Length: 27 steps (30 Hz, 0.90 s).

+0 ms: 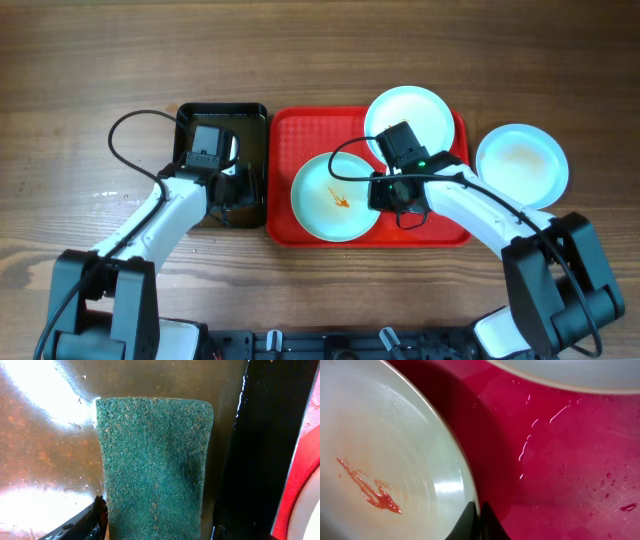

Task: Clean dirty plates on tray and stack at the side
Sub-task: 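Pull the left plate toward the tray center and grip its rim with the right gripper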

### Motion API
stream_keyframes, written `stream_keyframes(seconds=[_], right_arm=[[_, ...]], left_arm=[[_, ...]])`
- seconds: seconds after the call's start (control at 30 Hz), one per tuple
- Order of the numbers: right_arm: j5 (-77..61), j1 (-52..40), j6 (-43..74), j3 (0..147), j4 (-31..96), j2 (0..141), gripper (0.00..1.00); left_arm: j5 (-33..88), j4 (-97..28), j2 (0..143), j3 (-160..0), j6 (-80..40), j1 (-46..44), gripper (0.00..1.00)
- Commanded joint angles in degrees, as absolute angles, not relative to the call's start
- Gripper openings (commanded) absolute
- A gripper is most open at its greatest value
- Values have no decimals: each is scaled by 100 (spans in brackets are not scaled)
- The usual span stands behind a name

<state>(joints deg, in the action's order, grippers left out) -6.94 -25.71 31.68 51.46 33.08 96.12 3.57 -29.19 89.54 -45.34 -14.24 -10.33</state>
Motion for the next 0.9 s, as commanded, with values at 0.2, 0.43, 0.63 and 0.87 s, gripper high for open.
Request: stream_keyframes(seconds=[0.2, 0.43, 0.63, 0.87], right_arm=[[-456, -2587, 2842, 5120, 3155, 9535, 4], [-526, -2587, 2840, 5111, 3140, 9535, 5], [-602, -2587, 2842, 5111, 3133, 9535, 5], [-602, -2587, 2840, 5111, 3107, 9535, 6]], left_arm=[[421, -2204, 9006, -4512, -1415, -1000, 63], [423, -2209, 9356, -4512, -1415, -1000, 42], [399, -2185, 9397, -4512, -1413, -1000, 4], [401, -2158, 8960, -4545, -1415, -1000, 4]])
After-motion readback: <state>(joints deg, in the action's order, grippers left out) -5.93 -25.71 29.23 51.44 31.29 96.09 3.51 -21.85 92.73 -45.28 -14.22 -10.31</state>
